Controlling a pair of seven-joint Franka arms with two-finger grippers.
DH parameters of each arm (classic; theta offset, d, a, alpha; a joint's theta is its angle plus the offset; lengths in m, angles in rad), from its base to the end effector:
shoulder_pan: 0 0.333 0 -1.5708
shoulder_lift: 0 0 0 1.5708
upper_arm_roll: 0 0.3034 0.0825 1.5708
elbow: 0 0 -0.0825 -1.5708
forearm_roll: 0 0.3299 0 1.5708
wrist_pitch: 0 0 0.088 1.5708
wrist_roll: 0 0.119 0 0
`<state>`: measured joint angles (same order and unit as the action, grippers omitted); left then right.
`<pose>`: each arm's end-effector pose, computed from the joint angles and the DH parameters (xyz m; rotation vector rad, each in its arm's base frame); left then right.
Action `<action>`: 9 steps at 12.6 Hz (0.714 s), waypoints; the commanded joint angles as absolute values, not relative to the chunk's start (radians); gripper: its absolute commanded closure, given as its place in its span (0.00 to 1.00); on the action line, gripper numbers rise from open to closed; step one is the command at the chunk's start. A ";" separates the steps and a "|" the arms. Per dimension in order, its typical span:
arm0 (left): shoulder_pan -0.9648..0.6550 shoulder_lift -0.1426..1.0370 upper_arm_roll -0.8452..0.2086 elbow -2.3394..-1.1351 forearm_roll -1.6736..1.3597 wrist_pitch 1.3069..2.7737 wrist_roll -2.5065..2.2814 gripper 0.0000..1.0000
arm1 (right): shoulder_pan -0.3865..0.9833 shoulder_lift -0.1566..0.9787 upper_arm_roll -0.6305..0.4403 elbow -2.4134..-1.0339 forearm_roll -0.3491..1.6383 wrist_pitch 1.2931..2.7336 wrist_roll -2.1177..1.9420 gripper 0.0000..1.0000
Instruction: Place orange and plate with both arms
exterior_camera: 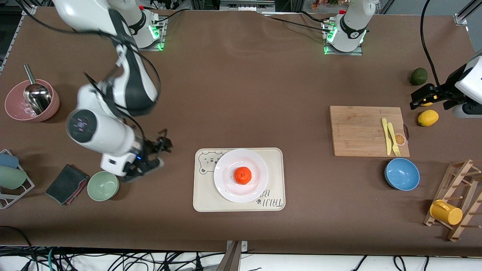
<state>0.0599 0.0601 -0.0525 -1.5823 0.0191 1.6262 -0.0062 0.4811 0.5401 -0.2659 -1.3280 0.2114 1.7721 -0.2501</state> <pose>0.5215 0.0068 0.5692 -3.1255 -0.0195 0.0252 0.6137 0.1909 0.4147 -2.9936 -0.6787 0.1173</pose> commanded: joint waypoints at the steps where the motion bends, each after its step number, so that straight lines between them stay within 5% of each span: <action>1: 0.058 0.060 -0.052 -1.569 0.029 1.621 0.012 0.00 | 0.492 0.375 -0.323 -1.391 0.118 1.523 -0.197 0.00; 5: 0.058 0.060 -0.052 -1.569 0.029 1.621 0.012 0.00 | 0.494 0.259 -0.422 -1.388 0.061 1.264 -0.195 0.00; 9: 0.058 0.060 -0.052 -1.569 0.029 1.621 0.012 0.00 | 0.422 0.161 -0.358 -1.524 0.018 1.385 -0.095 0.00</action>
<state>0.0599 0.0603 -0.0525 -1.5803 0.0191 1.6263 -0.0062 0.4775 0.2481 -0.4145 -1.3949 0.0439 1.3030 -0.1447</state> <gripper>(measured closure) 0.000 0.000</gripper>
